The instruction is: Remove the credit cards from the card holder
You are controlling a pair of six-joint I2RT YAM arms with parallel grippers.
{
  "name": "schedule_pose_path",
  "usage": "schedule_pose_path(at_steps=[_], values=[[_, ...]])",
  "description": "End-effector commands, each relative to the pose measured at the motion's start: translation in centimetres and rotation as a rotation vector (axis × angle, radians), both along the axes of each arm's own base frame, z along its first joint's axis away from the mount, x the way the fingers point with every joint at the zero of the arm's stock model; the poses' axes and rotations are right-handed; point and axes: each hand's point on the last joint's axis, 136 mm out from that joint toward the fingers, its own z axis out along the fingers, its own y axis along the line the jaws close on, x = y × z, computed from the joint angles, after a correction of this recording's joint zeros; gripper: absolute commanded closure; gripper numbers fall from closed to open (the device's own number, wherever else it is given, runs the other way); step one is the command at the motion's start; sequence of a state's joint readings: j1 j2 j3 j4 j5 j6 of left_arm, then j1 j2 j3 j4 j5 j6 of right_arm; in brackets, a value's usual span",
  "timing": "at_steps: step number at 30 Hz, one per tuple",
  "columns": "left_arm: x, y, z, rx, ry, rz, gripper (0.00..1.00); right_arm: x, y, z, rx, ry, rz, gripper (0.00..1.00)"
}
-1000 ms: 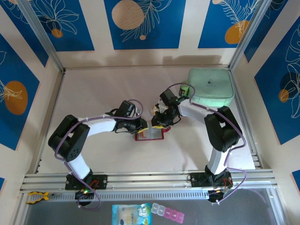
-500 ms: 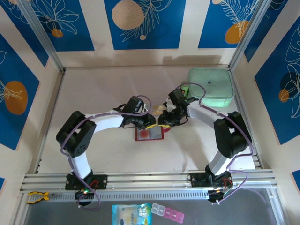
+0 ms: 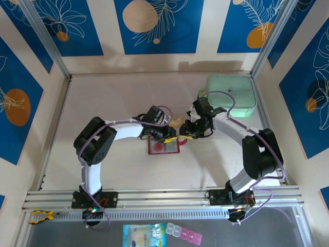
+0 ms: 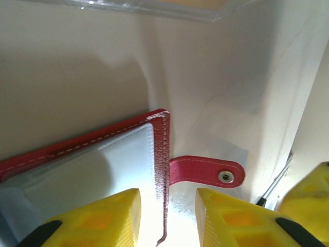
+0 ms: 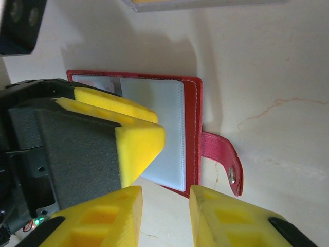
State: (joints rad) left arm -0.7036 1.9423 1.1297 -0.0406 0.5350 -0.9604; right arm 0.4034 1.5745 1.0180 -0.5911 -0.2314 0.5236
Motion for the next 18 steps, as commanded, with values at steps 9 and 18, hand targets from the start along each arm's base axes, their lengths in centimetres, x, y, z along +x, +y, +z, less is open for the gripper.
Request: schedule_pose_path(at_steps=[9,18], values=[[-0.1,-0.8,0.1,-0.028,-0.007,-0.03,0.66,-0.8,0.3,0.4,0.019,0.024,0.0,0.69],[1.3,2.9,2.3,-0.007,-0.082,0.045,0.67,-0.8,2.7,0.4,0.05,0.038,0.037,0.69]])
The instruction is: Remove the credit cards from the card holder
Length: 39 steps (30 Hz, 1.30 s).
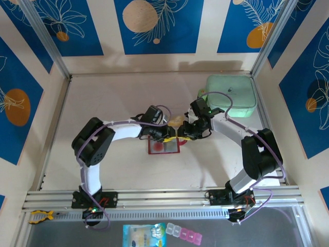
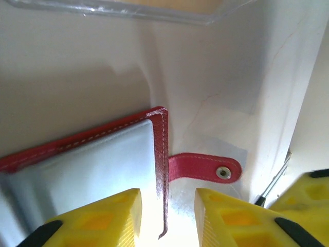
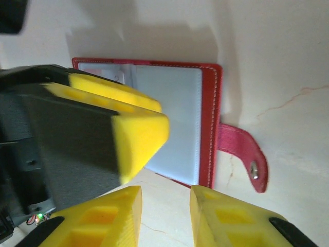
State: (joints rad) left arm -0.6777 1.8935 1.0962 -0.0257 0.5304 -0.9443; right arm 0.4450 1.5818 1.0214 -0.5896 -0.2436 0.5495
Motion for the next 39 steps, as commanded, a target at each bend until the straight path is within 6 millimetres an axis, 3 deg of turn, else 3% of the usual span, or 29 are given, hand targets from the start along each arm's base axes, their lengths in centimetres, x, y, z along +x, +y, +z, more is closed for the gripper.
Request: schedule_pose_path(at_steps=[1,9,15,25,33,39], values=[[0.7,2.3,1.2,0.012,-0.048,0.038,0.67,0.1,1.7,0.3,0.041,0.022,0.019,0.69],[-0.1,7.5,0.4,0.068,-0.043,0.114,0.69,0.0,4.8,-0.6,0.046,0.05,0.079,0.69],[-1.4,10.1,-1.3,0.104,-0.001,0.141,0.76,-0.3,6.8,-1.7,0.046,0.078,0.115,0.69],[-2.7,11.1,-2.9,0.141,0.036,0.133,0.92,-0.6,8.3,-2.6,0.048,0.103,0.14,0.69],[-2.8,11.2,-2.7,0.144,0.031,0.13,0.93,-0.7,8.8,-3.0,0.049,0.117,0.152,0.69],[-2.6,11.0,-1.4,0.126,0.0,0.131,0.88,-0.7,8.9,-3.1,0.048,0.118,0.155,0.69]])
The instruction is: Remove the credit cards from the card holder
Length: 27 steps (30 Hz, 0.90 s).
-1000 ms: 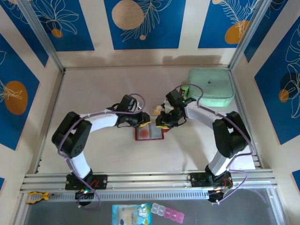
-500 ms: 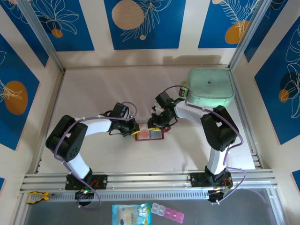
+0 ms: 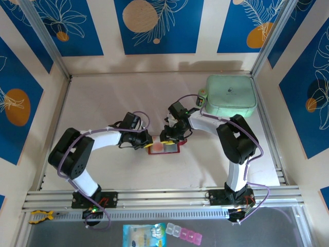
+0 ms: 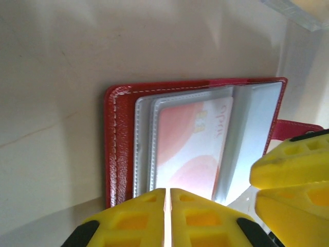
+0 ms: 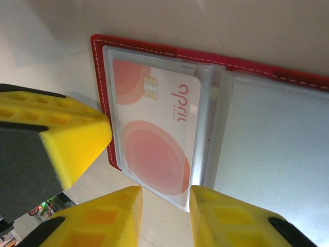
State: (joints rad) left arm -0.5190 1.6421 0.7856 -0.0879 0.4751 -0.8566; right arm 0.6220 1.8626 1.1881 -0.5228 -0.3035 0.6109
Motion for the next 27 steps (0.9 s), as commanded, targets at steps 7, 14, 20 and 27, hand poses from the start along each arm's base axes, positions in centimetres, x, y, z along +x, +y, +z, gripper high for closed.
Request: schedule_pose_path(at_steps=[7,14,20,27], values=[[-0.8,0.9,-0.5,0.031,0.022,-0.003,0.95,0.0,0.8,0.3,0.023,0.017,0.012,0.69],[-1.0,0.5,-1.4,0.006,0.045,-0.006,0.96,-0.1,0.7,0.1,0.02,0.022,0.012,0.69],[-1.1,0.4,-2.0,0.002,0.059,-0.006,0.96,-0.1,0.7,-0.2,0.017,0.03,0.013,0.69],[-1.6,0.9,-2.7,0.038,0.088,-0.007,0.97,-0.1,0.9,-0.5,0.017,0.038,0.015,0.69]])
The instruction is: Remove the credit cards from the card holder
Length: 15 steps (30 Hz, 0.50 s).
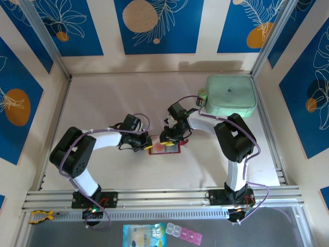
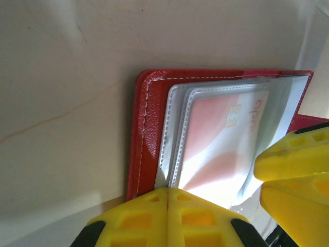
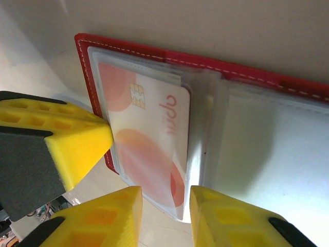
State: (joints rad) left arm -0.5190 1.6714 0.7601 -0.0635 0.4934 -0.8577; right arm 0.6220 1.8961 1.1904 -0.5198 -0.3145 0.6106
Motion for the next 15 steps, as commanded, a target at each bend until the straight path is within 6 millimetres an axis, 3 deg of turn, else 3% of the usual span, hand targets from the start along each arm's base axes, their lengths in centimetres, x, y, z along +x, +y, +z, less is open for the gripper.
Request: schedule_pose_path(at_steps=[1,10,15], values=[[-0.86,0.81,-1.4,0.041,0.054,0.0,0.97,0.07,0.77,0.44,0.023,0.011,0.011,0.69],[-0.86,0.84,-1.51,0.045,0.062,-0.002,0.97,0.16,1.27,0.46,0.05,0.014,0.017,0.78],[-0.93,0.86,-1.55,0.048,0.065,-0.004,0.97,0.19,1.22,-0.01,0.041,0.019,0.018,0.75]])
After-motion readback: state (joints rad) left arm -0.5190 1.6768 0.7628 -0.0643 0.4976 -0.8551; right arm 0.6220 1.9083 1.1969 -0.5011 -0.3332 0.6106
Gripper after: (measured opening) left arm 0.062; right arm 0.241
